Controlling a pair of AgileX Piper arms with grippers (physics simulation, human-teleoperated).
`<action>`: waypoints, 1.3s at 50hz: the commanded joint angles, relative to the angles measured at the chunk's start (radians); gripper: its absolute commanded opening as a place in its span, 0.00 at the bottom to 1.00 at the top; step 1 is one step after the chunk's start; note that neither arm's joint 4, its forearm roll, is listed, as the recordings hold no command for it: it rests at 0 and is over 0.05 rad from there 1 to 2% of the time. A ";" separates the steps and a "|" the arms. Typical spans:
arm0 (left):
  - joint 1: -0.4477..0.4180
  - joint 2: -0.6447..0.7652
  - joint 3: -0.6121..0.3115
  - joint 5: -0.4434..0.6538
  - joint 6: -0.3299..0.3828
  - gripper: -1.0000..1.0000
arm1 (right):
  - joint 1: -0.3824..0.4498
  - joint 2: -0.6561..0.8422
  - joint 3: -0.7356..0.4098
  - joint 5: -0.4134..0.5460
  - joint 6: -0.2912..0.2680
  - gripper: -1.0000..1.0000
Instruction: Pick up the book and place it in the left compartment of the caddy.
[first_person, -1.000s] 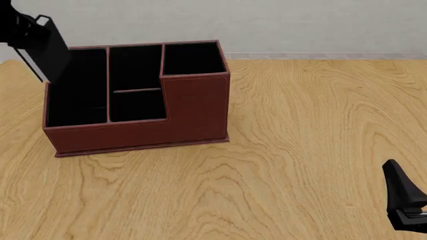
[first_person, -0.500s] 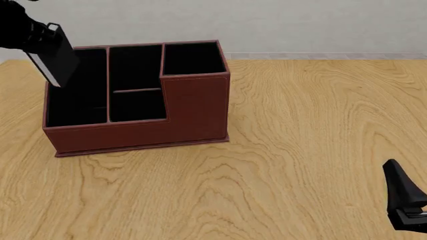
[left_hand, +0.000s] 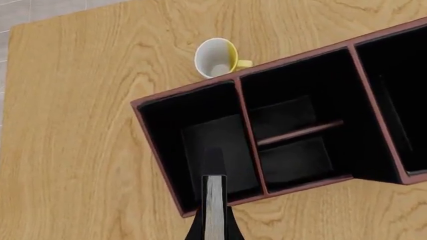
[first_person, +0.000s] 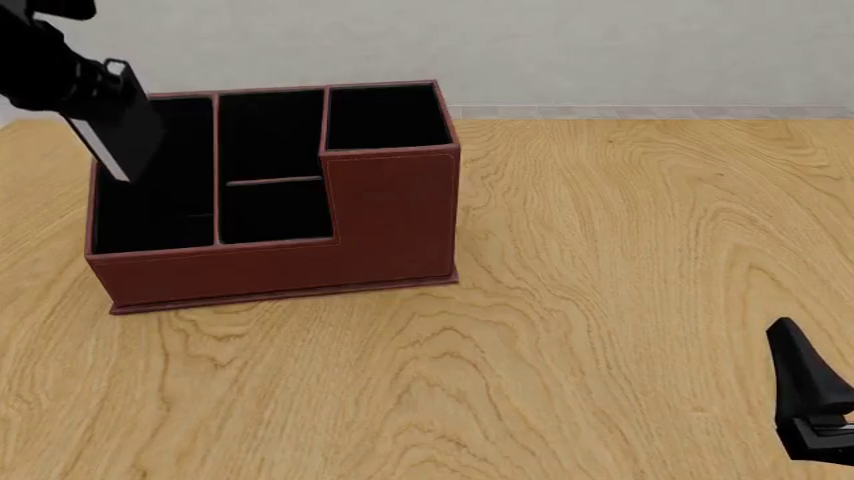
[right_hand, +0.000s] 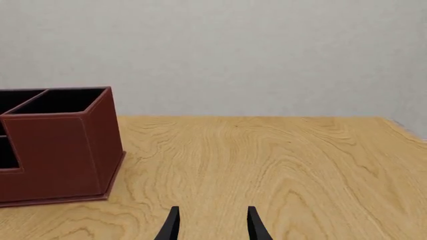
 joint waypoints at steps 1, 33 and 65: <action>-0.002 0.000 0.012 -0.029 0.011 0.00 | 0.002 0.000 0.001 0.000 -0.001 1.00; 0.002 0.062 0.043 -0.089 0.007 0.00 | -0.002 0.000 0.000 -0.004 0.003 1.00; -0.003 0.131 0.047 -0.142 -0.006 0.00 | 0.002 0.000 -0.002 -0.001 -0.003 1.00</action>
